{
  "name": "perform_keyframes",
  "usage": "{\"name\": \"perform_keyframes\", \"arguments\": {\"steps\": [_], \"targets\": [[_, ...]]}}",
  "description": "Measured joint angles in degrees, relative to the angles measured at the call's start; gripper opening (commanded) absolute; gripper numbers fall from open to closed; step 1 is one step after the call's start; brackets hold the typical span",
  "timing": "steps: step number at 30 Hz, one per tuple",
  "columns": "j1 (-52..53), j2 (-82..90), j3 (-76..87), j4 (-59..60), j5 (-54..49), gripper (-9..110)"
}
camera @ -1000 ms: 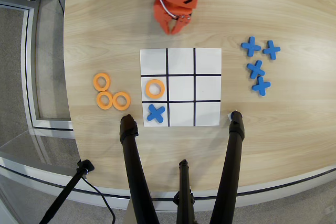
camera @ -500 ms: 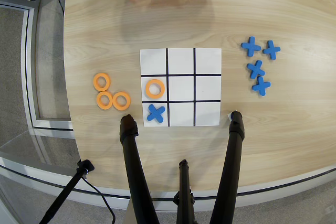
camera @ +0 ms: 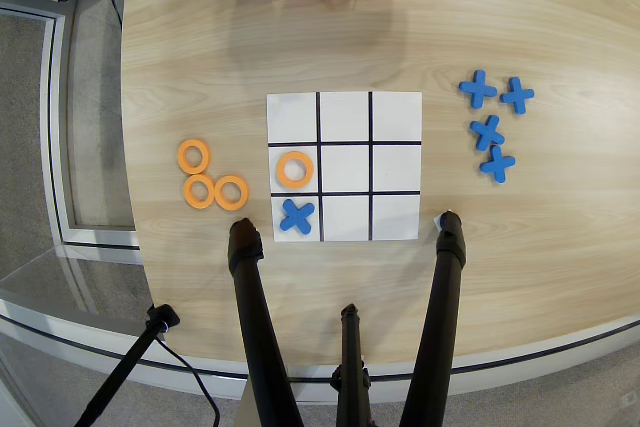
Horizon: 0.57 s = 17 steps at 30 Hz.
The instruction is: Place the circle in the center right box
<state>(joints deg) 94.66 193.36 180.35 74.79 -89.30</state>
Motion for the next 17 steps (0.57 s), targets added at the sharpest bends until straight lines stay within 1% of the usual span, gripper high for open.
{"name": "perform_keyframes", "arguments": {"steps": [17], "targets": [[-0.35, 0.09, 0.00, 0.00, 0.00, 0]]}}
